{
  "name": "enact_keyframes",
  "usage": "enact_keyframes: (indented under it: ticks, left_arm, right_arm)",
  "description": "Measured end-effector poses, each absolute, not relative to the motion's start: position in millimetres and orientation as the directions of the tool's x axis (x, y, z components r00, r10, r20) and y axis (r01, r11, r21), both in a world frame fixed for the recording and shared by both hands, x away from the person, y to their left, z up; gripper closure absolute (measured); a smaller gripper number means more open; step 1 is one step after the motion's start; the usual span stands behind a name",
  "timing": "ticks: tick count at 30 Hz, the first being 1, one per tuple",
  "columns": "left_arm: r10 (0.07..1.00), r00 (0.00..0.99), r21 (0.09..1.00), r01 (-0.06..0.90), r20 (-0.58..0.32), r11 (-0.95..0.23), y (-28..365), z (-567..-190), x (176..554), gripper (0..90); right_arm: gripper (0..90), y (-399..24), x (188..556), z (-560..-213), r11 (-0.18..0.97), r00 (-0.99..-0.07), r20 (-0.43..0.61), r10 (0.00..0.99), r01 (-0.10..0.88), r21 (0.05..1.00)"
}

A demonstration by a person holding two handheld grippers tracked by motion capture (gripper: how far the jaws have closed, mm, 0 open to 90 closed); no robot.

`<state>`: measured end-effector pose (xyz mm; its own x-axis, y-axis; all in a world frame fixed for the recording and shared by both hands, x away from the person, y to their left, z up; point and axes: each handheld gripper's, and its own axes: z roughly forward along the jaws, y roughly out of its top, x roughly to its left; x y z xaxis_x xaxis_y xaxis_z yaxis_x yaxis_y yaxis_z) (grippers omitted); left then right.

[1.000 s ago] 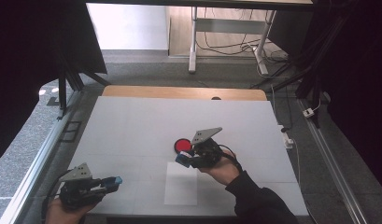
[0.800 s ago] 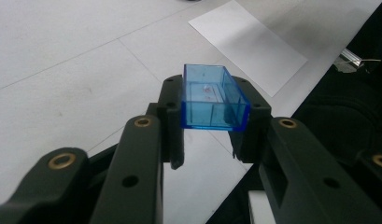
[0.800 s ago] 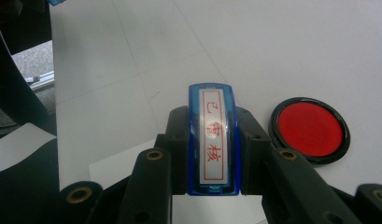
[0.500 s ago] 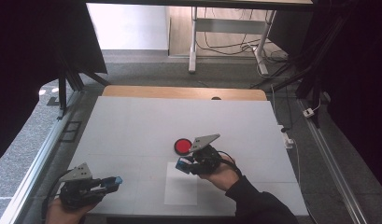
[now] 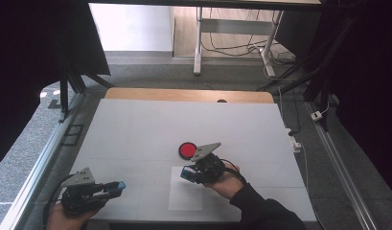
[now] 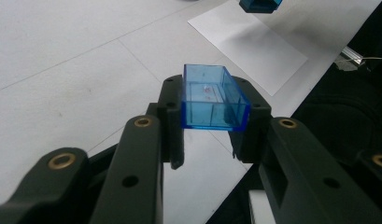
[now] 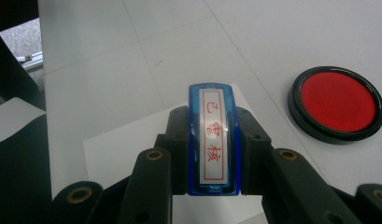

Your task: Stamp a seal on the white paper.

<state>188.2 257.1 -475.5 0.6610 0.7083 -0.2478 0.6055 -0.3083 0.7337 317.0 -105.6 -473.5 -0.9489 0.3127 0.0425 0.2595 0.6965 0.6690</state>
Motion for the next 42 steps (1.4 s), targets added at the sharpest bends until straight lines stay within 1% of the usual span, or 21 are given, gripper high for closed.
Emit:
enact_keyframes:
  ticks: [5, 17, 30, 37, 40, 42]
  left_arm:
    - [0.708, 0.661, 0.733, 0.606, -0.249, -0.308, 257.2, -475.6, 188.4, 68.4]
    - [0.709, 0.661, 0.733, 0.606, -0.248, -0.309, 256.9, -475.7, 188.4, 68.4]
    - [0.708, 0.662, 0.732, 0.606, -0.247, -0.311, 256.7, -475.7, 188.5, 68.4]
    - [0.711, 0.659, 0.729, 0.609, -0.246, -0.313, 255.8, -475.8, 188.9, 68.4]
    - [0.711, 0.658, 0.728, 0.61, -0.246, -0.313, 255.8, -475.8, 188.9, 68.4]
    - [0.711, 0.658, 0.728, 0.61, -0.247, -0.312, 255.9, -475.8, 189.0, 68.4]
  right_arm:
    - [70.3, -103.2, 316.1, -478.5, 0.723, -0.957, 0.022, 0.288, 0.232, 0.651]
    - [70.4, -97.5, 313.7, -488.7, 0.748, -0.962, 0.016, 0.273, 0.223, 0.626]
    - [70.4, -93.3, 314.0, -498.4, 0.779, -0.962, 0.009, 0.274, 0.227, 0.584]
    - [70.5, -94.1, 315.4, -499.1, 0.775, -0.959, 0.022, 0.282, 0.241, 0.584]
    - [70.6, -92.0, 311.3, -499.2, 0.78, -0.959, -0.006, 0.282, 0.226, 0.584]
    - [70.6, -90.1, 307.3, -499.0, 0.791, -0.961, -0.043, 0.273, 0.199, 0.579]
